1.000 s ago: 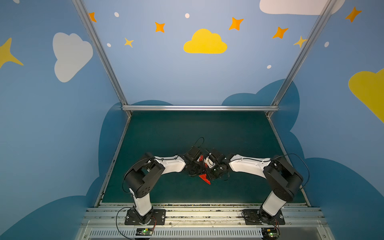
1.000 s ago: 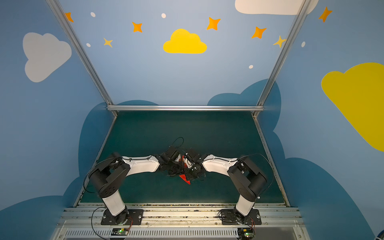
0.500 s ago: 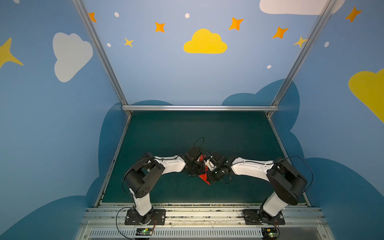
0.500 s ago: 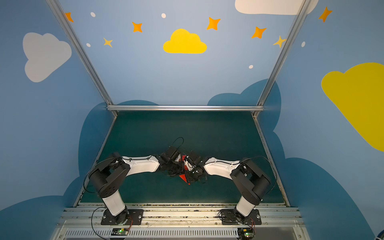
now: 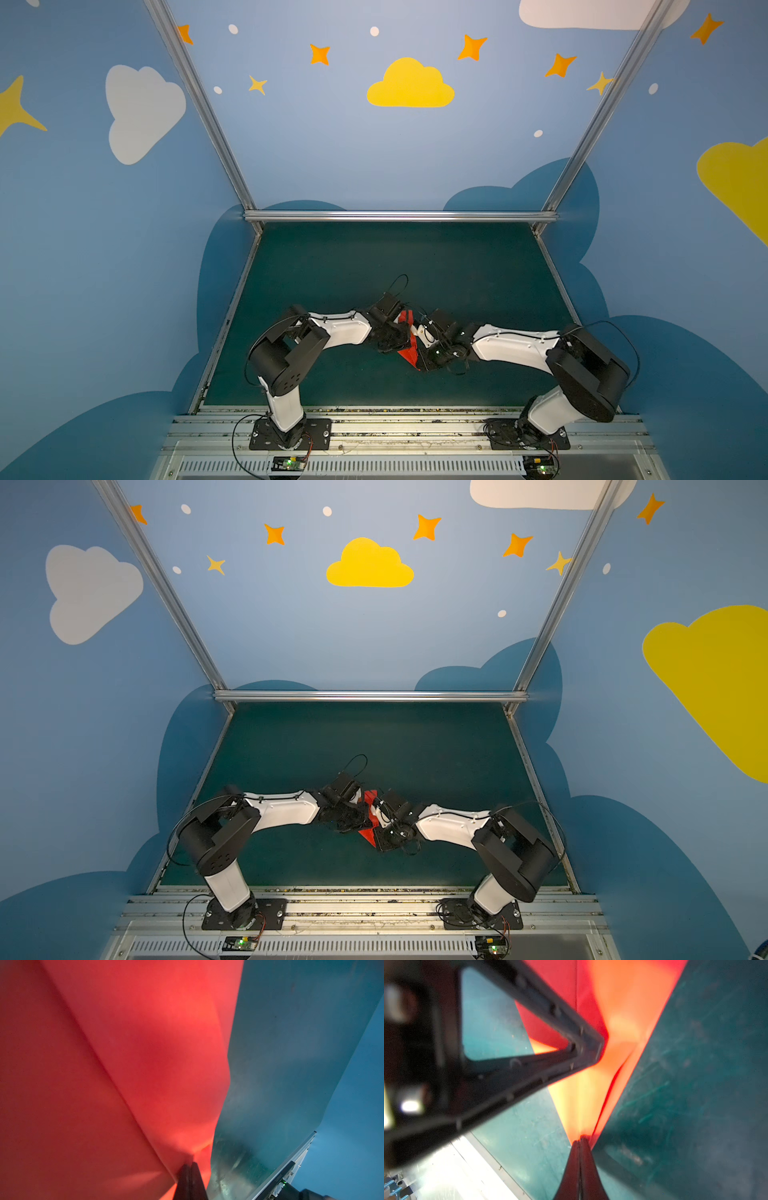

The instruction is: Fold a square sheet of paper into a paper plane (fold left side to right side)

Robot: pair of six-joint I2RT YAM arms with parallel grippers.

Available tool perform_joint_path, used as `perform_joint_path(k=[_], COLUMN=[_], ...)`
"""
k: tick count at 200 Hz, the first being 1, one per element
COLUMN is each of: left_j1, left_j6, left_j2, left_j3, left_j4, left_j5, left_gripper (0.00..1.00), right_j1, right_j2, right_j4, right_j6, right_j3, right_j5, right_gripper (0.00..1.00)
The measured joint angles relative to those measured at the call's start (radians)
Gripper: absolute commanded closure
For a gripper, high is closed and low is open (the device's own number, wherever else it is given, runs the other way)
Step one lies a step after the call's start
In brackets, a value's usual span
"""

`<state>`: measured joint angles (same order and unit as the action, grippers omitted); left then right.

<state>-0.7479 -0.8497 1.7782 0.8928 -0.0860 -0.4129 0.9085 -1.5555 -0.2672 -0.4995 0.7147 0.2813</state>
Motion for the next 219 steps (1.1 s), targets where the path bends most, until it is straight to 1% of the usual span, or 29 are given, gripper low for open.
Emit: perform_joint_path(k=[41, 70, 88, 110, 135, 160, 194, 219], left_j1=[0.000, 0.001, 0.001, 0.001, 0.001, 0.001, 0.001, 0.001], left_j6=[0.000, -0.001, -0.001, -0.001, -0.003, -0.003, -0.004, -0.004], left_j2=[0.000, 0.000, 0.000, 0.000, 0.000, 0.000, -0.001, -0.002], left_j3=[0.000, 0.000, 0.000, 0.000, 0.000, 0.000, -0.001, -0.002], left_j4=[0.000, 0.000, 0.000, 0.000, 0.000, 0.000, 0.000, 0.002], left_j5=[0.000, 0.000, -0.001, -0.001, 0.000, 0.000, 0.000, 0.000], left_gripper=[0.97, 0.97, 0.97, 0.97, 0.97, 0.97, 0.97, 0.97], right_j1=[0.003, -0.011, -0.031, -0.043, -0.044, -0.044, -0.046, -0.049], right_j2=[0.045, 0.082, 0.096, 0.094, 0.053, -0.023, -0.103, -0.130], right_j4=[-0.003, -0.101, -0.184, -0.240, -0.243, -0.230, -0.217, -0.190], right_j6=[-0.021, -0.021, -0.020, -0.017, -0.014, -0.014, -0.014, -0.017], right_j3=[-0.045, -0.047, -0.021, 0.061, 0.165, 0.225, 0.239, 0.221], right_j5=[0.018, 0.029, 0.028, 0.026, 0.026, 0.025, 0.020, 0.016], right_gripper=[1.00, 1.00, 1.00, 1.00, 1.00, 1.00, 1.00, 1.00])
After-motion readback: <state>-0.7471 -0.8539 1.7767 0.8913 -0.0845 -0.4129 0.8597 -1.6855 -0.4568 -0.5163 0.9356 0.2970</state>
